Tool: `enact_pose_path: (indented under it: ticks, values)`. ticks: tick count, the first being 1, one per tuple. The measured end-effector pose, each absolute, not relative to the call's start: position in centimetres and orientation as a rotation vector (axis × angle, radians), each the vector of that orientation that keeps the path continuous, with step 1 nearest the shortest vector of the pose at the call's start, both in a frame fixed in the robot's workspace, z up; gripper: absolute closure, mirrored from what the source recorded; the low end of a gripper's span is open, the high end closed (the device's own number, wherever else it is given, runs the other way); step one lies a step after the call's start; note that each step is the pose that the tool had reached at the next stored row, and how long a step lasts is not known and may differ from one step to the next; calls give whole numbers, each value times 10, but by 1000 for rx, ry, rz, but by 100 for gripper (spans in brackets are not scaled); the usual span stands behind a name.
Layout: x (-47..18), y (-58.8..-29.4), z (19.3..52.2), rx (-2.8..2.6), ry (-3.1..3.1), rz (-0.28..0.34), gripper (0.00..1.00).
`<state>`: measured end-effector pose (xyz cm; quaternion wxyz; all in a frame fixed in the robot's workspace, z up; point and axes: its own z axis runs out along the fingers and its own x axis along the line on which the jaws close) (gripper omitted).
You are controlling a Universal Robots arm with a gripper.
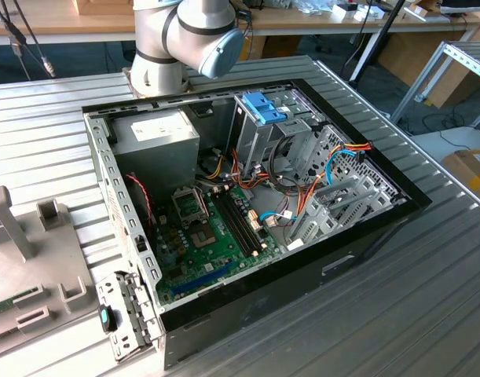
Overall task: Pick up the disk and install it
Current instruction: 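Pick up the disk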
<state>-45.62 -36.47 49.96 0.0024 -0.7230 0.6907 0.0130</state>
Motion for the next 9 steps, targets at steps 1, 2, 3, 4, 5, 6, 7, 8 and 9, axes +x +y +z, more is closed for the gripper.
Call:
enact_pose_path:
  ticks: [1,2,3,4,5,6,7,8,9]
  values:
    - [-456,-365,502,-2268,2167,41,63]
    - [-456,-365,503,-2268,2167,41,63]
    - [-456,-365,503,-2268,2166,40,63]
    - [-456,-365,503,-2268,2166,40,63]
    - [-456,-365,503,-2268,2166,41,63]
    - [-456,-365,503,-2268,2167,40,63]
    - [-455,-365,503,-2268,2167,41,63]
    - [-453,-365,503,-2268,2167,41,63]
    - [-450,-365,503,-2268,2167,41,63]
